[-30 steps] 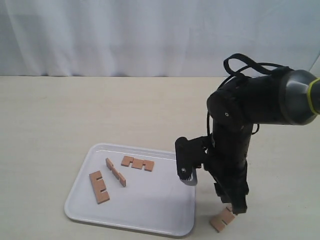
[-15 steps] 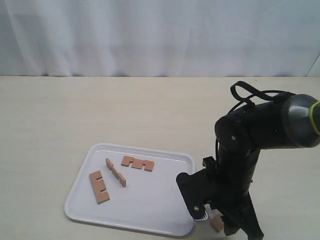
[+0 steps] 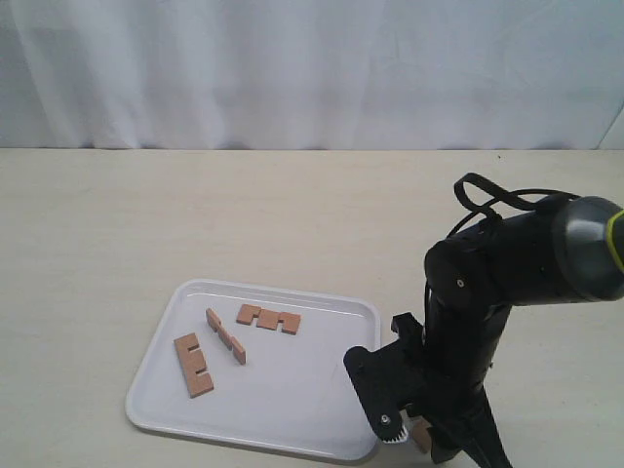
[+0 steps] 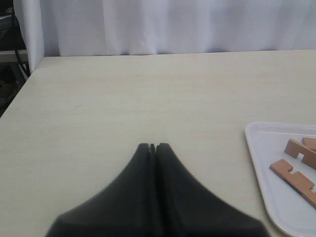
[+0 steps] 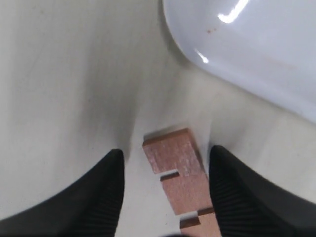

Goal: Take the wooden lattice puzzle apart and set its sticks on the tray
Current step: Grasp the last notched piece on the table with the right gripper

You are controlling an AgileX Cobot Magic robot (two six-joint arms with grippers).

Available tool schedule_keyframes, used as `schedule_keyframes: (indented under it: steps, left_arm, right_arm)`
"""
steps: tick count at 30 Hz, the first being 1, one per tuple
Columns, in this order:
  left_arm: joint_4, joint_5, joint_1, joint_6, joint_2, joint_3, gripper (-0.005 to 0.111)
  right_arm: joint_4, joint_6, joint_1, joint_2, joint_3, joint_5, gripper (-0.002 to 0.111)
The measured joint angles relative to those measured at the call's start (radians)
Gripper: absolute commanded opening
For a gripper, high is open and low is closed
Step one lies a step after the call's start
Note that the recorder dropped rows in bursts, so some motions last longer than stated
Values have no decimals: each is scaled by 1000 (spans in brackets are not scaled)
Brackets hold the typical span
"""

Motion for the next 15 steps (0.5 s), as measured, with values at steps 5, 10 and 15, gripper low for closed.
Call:
schedule_keyframes:
  steps: [5, 10, 15]
  left_arm:
    - [0, 0, 0, 0, 0, 0, 0]
    - [0, 0, 0, 0, 0, 0, 0]
    - [0, 0, 0, 0, 0, 0, 0]
  right_arm:
    - [0, -2, 0, 0, 18, -28, 46]
    - [0, -2, 0, 0, 24, -42, 46]
    - [0, 0, 0, 0, 30, -101, 46]
